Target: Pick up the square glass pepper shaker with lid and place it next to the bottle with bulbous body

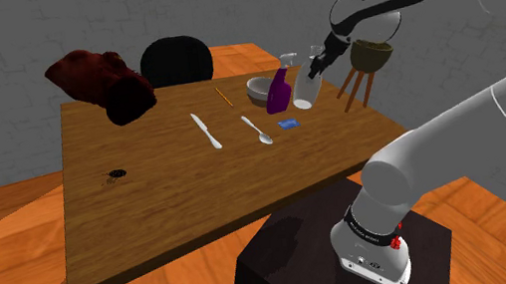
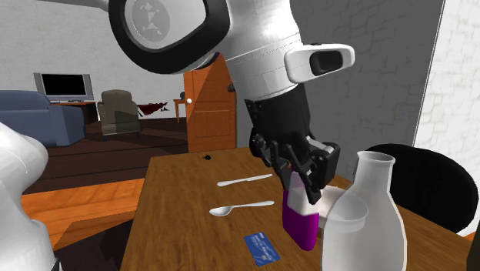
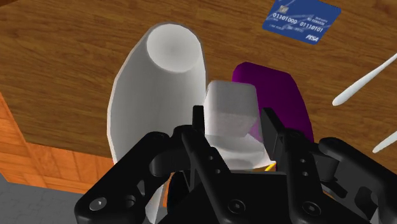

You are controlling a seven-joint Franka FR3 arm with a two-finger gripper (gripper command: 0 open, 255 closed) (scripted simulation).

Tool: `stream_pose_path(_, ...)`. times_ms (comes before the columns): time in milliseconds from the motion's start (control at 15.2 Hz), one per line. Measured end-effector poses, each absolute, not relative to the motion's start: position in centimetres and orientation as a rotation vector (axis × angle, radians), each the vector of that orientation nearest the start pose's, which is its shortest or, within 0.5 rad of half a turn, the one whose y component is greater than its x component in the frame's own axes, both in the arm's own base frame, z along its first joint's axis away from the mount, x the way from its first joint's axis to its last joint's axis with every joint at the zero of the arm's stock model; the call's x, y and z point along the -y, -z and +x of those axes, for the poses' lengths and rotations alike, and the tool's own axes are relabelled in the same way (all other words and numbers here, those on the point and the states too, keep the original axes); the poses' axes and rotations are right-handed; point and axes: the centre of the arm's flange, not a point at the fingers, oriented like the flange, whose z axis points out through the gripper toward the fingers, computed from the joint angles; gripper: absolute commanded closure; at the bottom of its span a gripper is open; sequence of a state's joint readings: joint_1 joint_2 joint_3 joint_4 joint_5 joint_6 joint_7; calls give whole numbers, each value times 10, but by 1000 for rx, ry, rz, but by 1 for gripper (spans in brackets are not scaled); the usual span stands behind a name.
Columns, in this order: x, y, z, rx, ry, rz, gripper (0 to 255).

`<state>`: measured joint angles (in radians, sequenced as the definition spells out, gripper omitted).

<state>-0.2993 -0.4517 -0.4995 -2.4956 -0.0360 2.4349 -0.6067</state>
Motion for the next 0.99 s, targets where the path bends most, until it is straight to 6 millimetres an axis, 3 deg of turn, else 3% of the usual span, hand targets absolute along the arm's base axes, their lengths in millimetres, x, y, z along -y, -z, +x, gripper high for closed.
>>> stream_pose_path(990,325,-381,304,-256,608,-3148,255)
